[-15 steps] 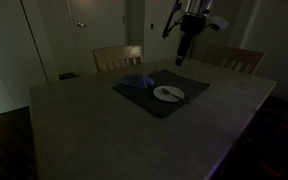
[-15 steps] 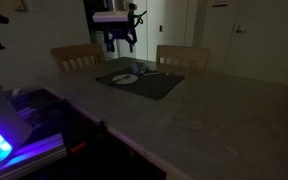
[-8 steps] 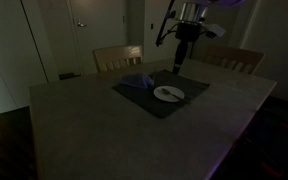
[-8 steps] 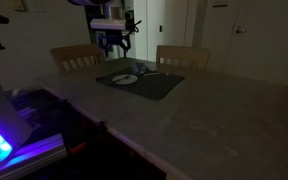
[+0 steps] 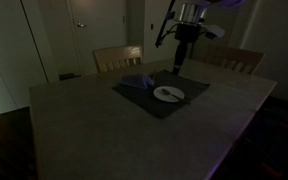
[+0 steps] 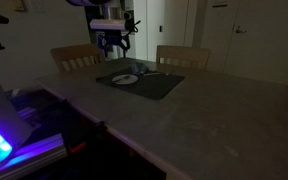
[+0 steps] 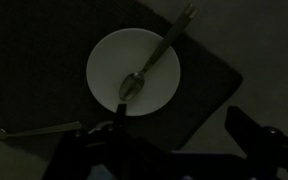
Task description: Move the spoon on the plate to the right of the plate
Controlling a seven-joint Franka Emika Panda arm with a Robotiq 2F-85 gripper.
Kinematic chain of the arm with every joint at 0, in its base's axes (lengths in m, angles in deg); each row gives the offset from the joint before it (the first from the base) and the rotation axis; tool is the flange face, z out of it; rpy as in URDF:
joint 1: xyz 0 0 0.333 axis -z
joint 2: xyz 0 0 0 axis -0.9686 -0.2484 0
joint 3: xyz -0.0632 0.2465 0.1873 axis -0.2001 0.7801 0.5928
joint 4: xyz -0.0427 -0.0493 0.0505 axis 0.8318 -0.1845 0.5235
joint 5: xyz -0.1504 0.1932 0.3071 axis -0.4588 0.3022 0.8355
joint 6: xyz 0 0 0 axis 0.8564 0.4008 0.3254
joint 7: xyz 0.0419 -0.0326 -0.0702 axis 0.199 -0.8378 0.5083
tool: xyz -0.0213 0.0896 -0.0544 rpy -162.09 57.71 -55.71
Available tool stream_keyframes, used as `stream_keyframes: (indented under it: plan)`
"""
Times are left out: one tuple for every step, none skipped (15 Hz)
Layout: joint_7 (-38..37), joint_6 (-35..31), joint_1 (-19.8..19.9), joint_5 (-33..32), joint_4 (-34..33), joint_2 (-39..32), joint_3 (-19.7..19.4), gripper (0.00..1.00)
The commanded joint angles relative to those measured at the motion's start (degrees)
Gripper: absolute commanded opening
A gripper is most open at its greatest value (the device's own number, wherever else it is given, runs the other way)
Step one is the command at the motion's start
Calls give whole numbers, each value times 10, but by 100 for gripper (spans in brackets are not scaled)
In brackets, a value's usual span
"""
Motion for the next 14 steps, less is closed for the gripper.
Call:
stream_keyframes:
  plan:
    - [-13,-14,2,-34,0,-17,9,100]
    - [-17,-13,2,-49,-3,-21,10,100]
    - [-23,-9,2,-64,-7,-27,10,100]
    - [-28,-5,3,-78,-12,-35,9,100]
    - [-32,-4,4,-89,-17,-43,9,100]
    - [-31,-4,6,-95,-21,-51,10,100]
    - [-29,-5,7,-97,-26,-62,11,100]
    - [-26,-5,10,-96,-33,-73,13,100]
    - [-24,-4,12,-93,-39,-85,14,100]
    - [-27,3,13,-95,-49,-96,14,100]
    - [-34,6,13,-101,-55,-105,14,100]
    - [-37,11,13,-106,-62,-114,14,100]
    - [-39,16,14,-109,-70,-125,14,100]
    - [-39,21,15,-111,-78,-135,15,100]
